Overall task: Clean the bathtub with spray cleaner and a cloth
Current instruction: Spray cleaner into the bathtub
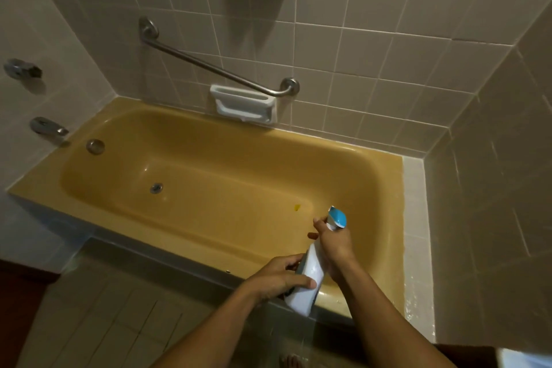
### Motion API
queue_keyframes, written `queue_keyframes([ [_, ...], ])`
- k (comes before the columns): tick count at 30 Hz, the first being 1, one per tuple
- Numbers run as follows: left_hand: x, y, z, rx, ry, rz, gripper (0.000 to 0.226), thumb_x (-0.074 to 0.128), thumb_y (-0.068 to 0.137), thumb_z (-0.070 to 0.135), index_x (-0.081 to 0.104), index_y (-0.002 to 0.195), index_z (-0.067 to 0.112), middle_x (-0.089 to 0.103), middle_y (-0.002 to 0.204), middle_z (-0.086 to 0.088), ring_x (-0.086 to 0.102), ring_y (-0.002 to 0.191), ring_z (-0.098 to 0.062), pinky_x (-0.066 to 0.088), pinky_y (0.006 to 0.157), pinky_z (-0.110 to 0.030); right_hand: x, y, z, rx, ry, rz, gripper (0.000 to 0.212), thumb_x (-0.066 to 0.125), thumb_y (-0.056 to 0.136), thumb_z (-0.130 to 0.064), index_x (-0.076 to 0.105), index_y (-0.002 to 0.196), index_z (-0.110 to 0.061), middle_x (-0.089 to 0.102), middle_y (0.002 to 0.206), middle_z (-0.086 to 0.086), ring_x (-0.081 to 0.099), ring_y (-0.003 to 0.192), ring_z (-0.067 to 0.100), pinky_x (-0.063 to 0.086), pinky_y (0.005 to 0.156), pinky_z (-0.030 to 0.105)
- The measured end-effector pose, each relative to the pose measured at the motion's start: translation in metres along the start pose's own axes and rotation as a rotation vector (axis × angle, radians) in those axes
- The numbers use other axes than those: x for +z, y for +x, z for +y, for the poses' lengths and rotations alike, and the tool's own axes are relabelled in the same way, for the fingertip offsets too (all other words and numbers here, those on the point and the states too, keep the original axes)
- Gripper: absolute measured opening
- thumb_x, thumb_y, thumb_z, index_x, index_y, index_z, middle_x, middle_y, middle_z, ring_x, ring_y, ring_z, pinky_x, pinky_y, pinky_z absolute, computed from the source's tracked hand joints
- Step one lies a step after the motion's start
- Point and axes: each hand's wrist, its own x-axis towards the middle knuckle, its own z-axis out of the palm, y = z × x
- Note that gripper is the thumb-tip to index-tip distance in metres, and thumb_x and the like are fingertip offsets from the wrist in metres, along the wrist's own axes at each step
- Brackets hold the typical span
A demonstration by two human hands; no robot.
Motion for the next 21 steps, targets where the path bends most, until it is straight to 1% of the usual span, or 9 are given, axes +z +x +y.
queue_keyframes([
  [2,0.003,0.008,0.007,0.006,0.034,-0.044,0.057,0.078,0.086,0.028,0.051,0.135,0.041,0.061,0.131,0.006,0.059,0.118,-0.019,0.058,0.094,-0.036,-0.008,0.004,-0.001,0.039,0.015,0.074,0.013,0.064,0.096,-0.018,0.061,0.086,-0.009,0.067,0.07,0.008,0.065,0.063,0.022,0.052,0.07,0.039],
  [5,0.011,0.02,0.014,0.009,0.048,-0.08,0.057,0.079,0.085,0.027,0.052,0.133,0.041,0.062,0.129,0.006,0.06,0.117,-0.019,0.057,0.098,-0.04,-0.02,0.01,-0.001,0.055,-0.008,0.134,0.016,0.065,0.094,-0.021,0.062,0.086,-0.008,0.068,0.064,0.008,0.064,0.059,0.023,0.054,0.07,0.039],
  [7,0.014,0.026,0.015,0.02,0.033,-0.07,0.063,0.081,0.08,0.031,0.055,0.136,0.039,0.063,0.129,0.005,0.061,0.117,-0.02,0.057,0.1,-0.042,-0.028,0.014,-0.003,0.003,0.046,0.079,0.015,0.068,0.095,-0.022,0.062,0.097,-0.009,0.068,0.075,0.007,0.068,0.067,0.023,0.054,0.071,0.039],
  [8,0.015,0.03,0.015,0.025,0.035,-0.064,0.066,0.081,0.079,0.033,0.055,0.139,0.037,0.063,0.13,0.005,0.061,0.118,-0.02,0.057,0.1,-0.042,-0.031,0.015,-0.004,-0.014,0.061,0.046,0.02,0.07,0.095,-0.026,0.061,0.103,-0.011,0.068,0.082,0.006,0.07,0.075,0.023,0.054,0.073,0.04],
  [10,0.016,0.035,0.016,0.032,0.051,-0.069,0.068,0.081,0.081,0.032,0.054,0.143,0.036,0.062,0.132,0.006,0.06,0.118,-0.019,0.057,0.1,-0.041,-0.038,0.015,-0.005,-0.023,0.073,0.039,0.024,0.071,0.094,-0.03,0.061,0.107,-0.013,0.069,0.088,0.004,0.07,0.085,0.023,0.054,0.079,0.04],
  [13,0.02,0.041,0.022,0.039,0.081,-0.116,0.061,0.08,0.086,0.025,0.053,0.14,0.038,0.061,0.129,0.009,0.061,0.114,-0.014,0.058,0.09,-0.031,-0.046,0.013,-0.004,0.019,0.108,0.201,0.018,0.067,0.096,-0.023,0.064,0.088,-0.007,0.07,0.073,0.009,0.065,0.066,0.021,0.051,0.07,0.035],
  [16,0.025,0.044,0.025,0.042,0.111,-0.15,0.058,0.079,0.088,0.024,0.053,0.137,0.039,0.062,0.126,0.011,0.061,0.111,-0.011,0.057,0.085,-0.027,-0.05,0.014,-0.003,0.043,0.065,0.288,0.022,0.064,0.095,-0.022,0.064,0.083,-0.004,0.07,0.069,0.013,0.063,0.057,0.021,0.051,0.062,0.031],
  [18,0.026,0.045,0.025,0.037,0.105,-0.146,0.059,0.079,0.087,0.025,0.053,0.139,0.038,0.063,0.127,0.009,0.062,0.113,-0.014,0.058,0.087,-0.029,-0.051,0.017,-0.004,0.019,0.054,0.251,0.022,0.067,0.095,-0.025,0.065,0.088,-0.004,0.071,0.072,0.01,0.067,0.062,0.021,0.055,0.066,0.035],
  [21,0.023,0.048,0.023,0.033,0.088,-0.122,0.064,0.08,0.085,0.028,0.053,0.143,0.037,0.063,0.13,0.008,0.06,0.117,-0.018,0.057,0.089,-0.033,-0.05,0.019,-0.006,-0.012,0.067,0.163,0.021,0.073,0.092,-0.034,0.063,0.097,-0.016,0.072,0.083,0.001,0.072,0.085,0.023,0.057,0.085,0.047],
])
